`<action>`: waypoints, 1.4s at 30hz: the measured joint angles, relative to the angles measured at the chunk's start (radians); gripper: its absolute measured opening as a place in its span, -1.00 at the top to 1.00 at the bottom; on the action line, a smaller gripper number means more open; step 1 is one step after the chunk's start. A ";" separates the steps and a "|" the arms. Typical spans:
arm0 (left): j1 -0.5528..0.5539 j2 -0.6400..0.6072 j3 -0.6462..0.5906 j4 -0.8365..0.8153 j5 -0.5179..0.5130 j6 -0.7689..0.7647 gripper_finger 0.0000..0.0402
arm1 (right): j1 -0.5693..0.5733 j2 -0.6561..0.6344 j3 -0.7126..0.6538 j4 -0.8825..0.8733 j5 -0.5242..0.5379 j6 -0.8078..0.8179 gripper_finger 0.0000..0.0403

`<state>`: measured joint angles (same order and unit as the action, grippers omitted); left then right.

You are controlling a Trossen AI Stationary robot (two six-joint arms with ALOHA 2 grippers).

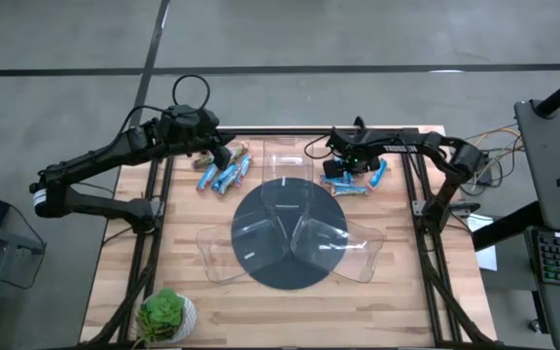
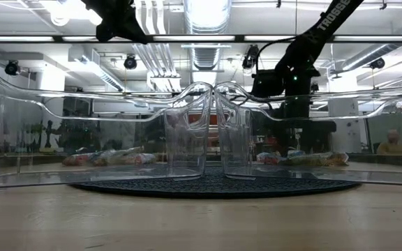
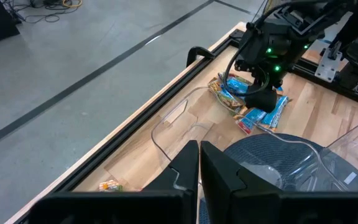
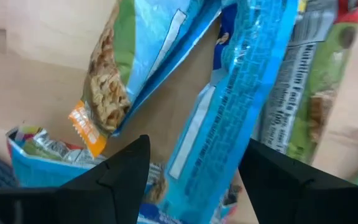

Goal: Pick and place Granola Bars by type
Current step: Put the right blue granola bar into the top transparent bin

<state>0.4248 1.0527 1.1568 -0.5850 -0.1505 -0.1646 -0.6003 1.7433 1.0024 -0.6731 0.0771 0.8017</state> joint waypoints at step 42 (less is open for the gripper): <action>0.001 0.000 0.000 0.000 0.000 0.000 1.00 | -0.002 -0.025 -0.007 0.005 0.009 0.030 0.69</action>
<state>0.4255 1.0527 1.1568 -0.5854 -0.1505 -0.1648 -0.6022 1.7182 0.9955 -0.6683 0.0860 0.8314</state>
